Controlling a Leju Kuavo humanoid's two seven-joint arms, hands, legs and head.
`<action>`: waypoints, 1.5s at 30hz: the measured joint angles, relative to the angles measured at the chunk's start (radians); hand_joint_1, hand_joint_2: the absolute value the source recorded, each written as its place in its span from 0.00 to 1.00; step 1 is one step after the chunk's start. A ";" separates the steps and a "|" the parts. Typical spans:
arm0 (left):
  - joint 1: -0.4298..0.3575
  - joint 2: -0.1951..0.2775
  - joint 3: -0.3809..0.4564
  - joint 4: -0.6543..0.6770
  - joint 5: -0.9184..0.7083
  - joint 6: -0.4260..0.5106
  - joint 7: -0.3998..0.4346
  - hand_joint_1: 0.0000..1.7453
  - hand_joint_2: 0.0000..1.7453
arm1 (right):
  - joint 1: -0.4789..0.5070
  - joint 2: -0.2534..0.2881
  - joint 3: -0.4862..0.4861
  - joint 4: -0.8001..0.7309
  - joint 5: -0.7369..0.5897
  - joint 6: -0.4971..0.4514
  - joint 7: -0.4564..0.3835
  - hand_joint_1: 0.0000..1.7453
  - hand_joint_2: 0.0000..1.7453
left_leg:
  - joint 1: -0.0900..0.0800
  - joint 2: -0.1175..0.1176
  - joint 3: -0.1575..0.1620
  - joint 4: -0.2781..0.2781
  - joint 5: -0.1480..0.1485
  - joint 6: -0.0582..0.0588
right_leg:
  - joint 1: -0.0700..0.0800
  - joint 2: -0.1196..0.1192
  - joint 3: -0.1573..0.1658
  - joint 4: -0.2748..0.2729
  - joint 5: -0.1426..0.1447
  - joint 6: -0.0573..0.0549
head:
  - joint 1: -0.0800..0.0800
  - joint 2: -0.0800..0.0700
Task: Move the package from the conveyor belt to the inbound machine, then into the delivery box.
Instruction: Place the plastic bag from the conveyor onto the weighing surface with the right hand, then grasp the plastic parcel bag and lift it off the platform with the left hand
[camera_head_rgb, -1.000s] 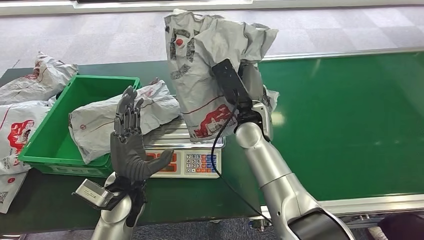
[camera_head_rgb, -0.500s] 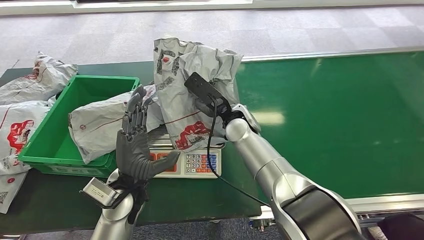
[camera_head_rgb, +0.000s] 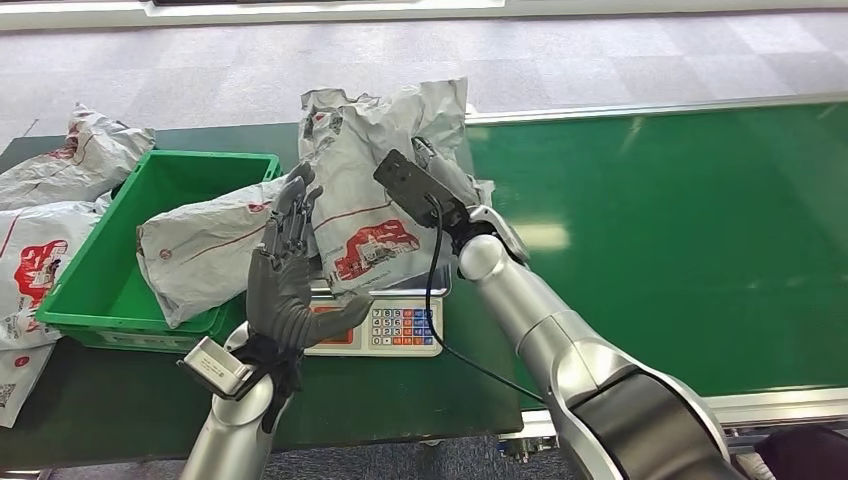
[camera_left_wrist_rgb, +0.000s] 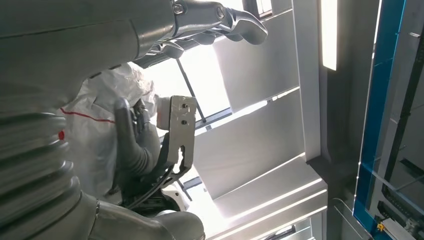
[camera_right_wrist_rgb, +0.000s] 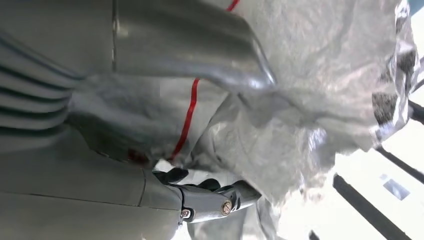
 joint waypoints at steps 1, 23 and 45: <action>-0.001 0.000 0.000 0.002 -0.001 0.000 0.000 0.00 1.00 | 0.001 -0.003 -0.007 -0.003 0.015 -0.015 -0.002 0.00 0.00 | 0.000 0.000 0.000 0.000 0.000 0.000 | 0.000 0.000 0.000 0.000 0.000 0.000 | 0.000 0.000; -0.009 -0.003 0.000 0.016 -0.019 -0.004 0.021 0.00 1.00 | 0.093 -0.036 -0.119 -0.238 0.326 -0.269 0.018 0.00 0.00 | 0.000 0.000 0.000 0.000 0.000 0.000 | 0.000 0.000 0.000 0.000 0.000 0.000 | 0.000 0.000; -0.380 -0.015 -0.023 0.646 -0.737 0.290 0.331 0.00 1.00 | 0.560 0.027 -0.230 -1.259 0.251 -0.489 -0.315 0.00 1.00 | 0.000 0.000 0.000 0.001 -0.003 0.000 | -0.001 -0.002 0.001 0.000 -0.001 0.001 | 0.000 0.000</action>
